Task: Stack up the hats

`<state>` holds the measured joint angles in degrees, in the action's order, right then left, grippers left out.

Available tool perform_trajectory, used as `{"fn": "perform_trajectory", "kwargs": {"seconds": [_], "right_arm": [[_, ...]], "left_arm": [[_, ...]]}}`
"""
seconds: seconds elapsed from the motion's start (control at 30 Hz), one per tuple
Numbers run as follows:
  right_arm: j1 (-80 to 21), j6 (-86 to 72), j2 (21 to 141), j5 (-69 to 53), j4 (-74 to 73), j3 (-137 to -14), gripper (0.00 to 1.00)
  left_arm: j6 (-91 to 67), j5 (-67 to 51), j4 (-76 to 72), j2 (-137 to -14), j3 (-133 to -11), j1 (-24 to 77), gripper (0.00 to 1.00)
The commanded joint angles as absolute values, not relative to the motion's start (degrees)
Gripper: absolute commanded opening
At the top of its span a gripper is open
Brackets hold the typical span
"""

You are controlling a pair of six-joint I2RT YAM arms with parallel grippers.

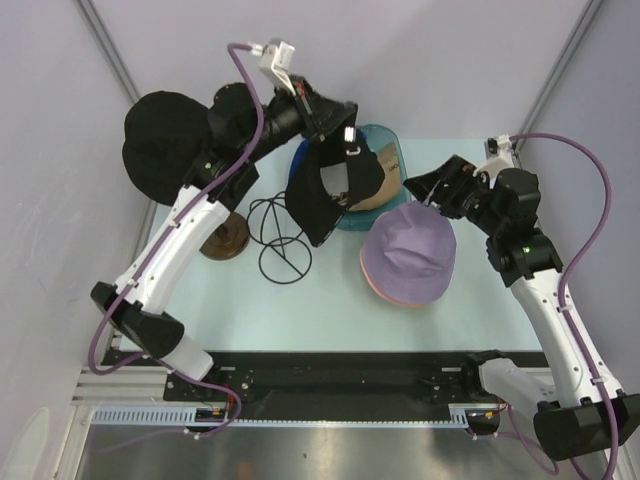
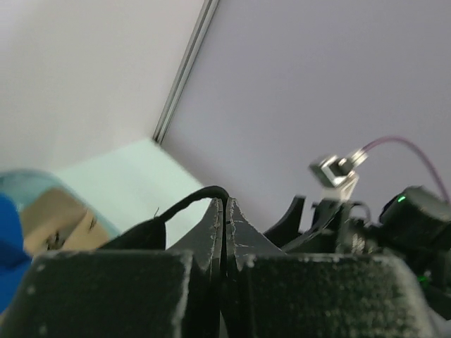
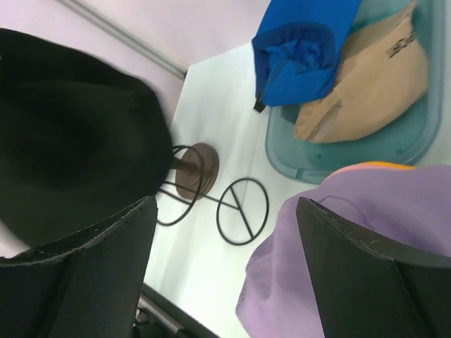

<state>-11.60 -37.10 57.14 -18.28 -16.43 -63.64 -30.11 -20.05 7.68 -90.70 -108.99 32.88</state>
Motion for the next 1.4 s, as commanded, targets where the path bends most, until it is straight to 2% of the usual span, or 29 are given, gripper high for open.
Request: {"fn": "perform_trajectory", "kwargs": {"seconds": [0.0, 0.13, 0.43, 0.73, 0.93, 1.17, 1.37], "right_arm": [[-14.4, -37.6, 57.3, -17.3, -11.6, -62.7, 0.85], [-17.7, -38.1, 59.1, -16.3, -10.1, -62.8, 0.85], [-22.0, -38.4, 62.8, -14.3, -7.4, -64.8, 0.85], [-22.7, -38.1, 62.0, -12.4, -8.8, -64.7, 0.85], [-22.7, -37.5, 62.0, -12.0, -8.8, -64.9, 0.85], [-22.7, -37.9, 64.1, -13.2, -7.9, -65.6, 0.85], [-22.7, -37.8, 65.2, -13.8, -7.9, -66.1, 0.85]], "left_arm": [[-25.1, -16.5, 8.8, -82.4, -99.4, 32.3, 0.00], [-25.4, -19.9, 9.2, -80.2, -94.4, 31.0, 0.00], [-27.6, -28.4, 6.6, -85.5, -97.4, 31.2, 0.00], [-27.1, -27.7, 5.2, -87.5, -99.4, 30.5, 0.00], [-27.0, -21.9, 3.1, -78.5, -86.6, 26.7, 0.00], [-24.8, -16.4, 7.3, -67.2, -72.3, 21.5, 0.00], [-24.7, -9.2, 10.8, -59.6, -65.1, 19.4, 0.00]]}}
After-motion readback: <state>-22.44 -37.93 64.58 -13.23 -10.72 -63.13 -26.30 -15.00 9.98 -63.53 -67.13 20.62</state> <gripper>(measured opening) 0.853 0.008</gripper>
